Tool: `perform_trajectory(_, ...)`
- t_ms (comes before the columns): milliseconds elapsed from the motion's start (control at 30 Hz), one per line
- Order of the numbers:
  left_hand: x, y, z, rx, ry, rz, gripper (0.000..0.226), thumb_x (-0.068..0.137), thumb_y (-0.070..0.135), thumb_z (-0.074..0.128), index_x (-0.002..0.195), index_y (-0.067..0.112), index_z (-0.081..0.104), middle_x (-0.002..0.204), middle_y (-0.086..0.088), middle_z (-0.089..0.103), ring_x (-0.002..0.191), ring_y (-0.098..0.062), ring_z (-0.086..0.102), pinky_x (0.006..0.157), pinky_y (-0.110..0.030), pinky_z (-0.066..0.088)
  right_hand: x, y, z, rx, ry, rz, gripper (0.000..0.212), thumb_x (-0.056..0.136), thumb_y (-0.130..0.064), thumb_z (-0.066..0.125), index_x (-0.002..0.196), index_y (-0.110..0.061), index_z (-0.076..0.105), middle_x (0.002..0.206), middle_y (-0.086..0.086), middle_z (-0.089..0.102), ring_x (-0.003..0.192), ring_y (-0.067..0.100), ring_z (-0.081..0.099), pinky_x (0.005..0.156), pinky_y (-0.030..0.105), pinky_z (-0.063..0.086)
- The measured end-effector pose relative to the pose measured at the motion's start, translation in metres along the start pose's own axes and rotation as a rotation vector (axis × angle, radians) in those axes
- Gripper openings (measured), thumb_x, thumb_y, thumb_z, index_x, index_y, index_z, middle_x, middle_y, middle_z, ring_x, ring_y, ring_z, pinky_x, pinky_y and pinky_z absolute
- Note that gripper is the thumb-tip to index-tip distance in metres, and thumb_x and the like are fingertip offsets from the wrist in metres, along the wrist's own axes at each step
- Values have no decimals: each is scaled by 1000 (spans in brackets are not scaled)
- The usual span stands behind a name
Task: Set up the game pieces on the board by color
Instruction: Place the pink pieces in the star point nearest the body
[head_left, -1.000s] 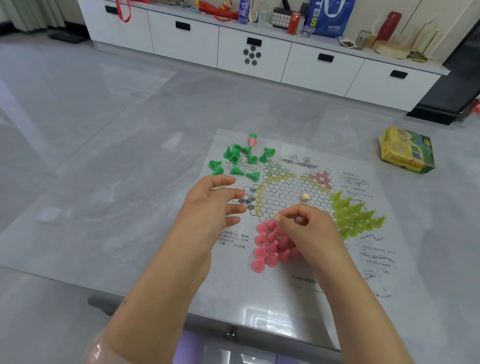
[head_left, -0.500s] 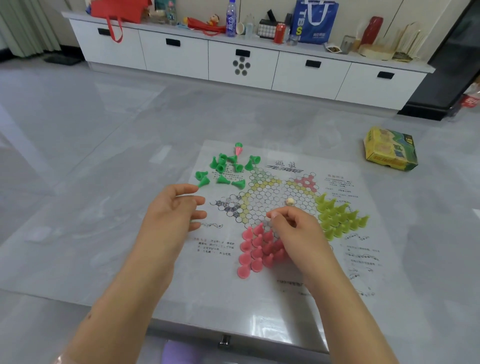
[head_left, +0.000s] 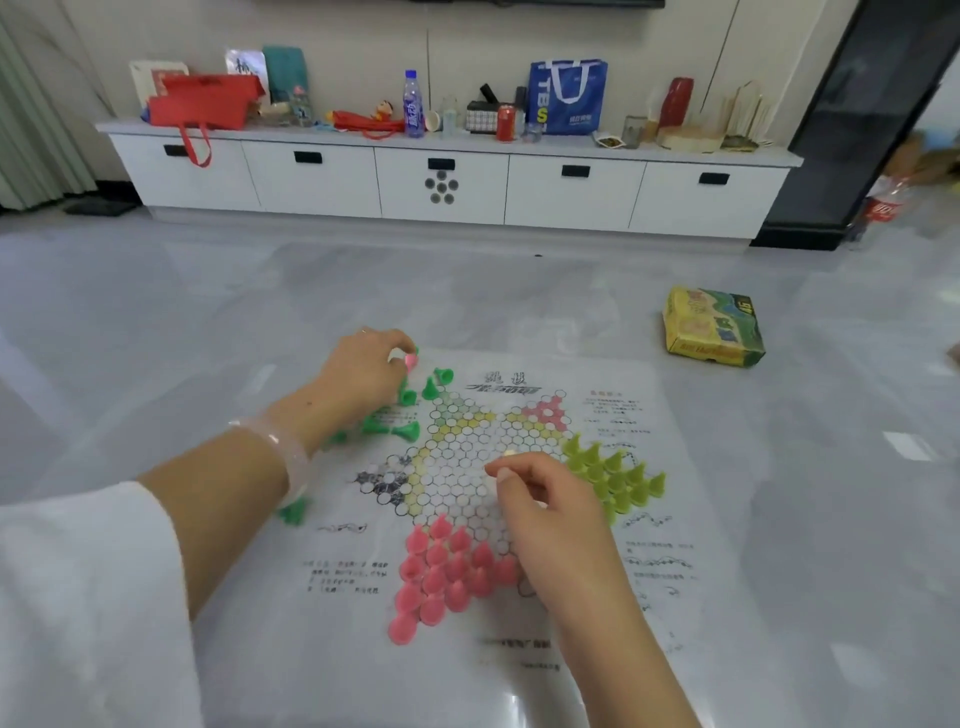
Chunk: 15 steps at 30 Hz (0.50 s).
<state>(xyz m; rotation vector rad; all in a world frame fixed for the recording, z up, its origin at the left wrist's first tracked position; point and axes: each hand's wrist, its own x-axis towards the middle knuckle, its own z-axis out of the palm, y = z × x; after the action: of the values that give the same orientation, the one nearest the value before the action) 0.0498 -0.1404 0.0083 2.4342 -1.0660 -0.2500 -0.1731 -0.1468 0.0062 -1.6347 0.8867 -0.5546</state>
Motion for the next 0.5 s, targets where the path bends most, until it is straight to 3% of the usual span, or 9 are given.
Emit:
perform_trajectory(167, 52, 6, 6, 323, -223, 1, 33, 95, 21, 40, 125, 20, 52, 138, -5, 46, 125, -25, 43, 104, -39, 33, -1, -1, 3, -13, -35, -13, 16, 91, -22, 48, 91, -29, 62, 103, -15, 58, 97, -5, 51, 86, 18, 43)
perform_trajectory(267, 56, 12, 11, 442, -223, 17, 31, 93, 13, 40, 121, 14, 54, 126, -10, 54, 111, -27, 52, 93, -36, 42, -3, -4, 6, 15, -60, -30, 14, 90, -25, 47, 89, -32, 59, 105, -16, 56, 99, -4, 49, 88, 18, 40)
perform_trajectory(367, 58, 5, 21, 490, -112, 75, 23, 90, 6, 42, 108, 10, 56, 115, -13, 57, 95, -26, 54, 79, -32, 45, -5, -10, 6, 52, -71, -43, 15, 91, -25, 47, 90, -31, 60, 105, -15, 57, 100, -4, 50, 91, 19, 41)
perform_trajectory(500, 47, 15, 17, 271, 3, 122, 20, 87, 4, 50, 104, 8, 60, 110, -11, 60, 94, -24, 56, 77, -29, 45, -5, -12, 4, 87, -68, -34, 16, 91, -24, 47, 91, -30, 61, 104, -15, 58, 98, -4, 51, 86, 16, 40)
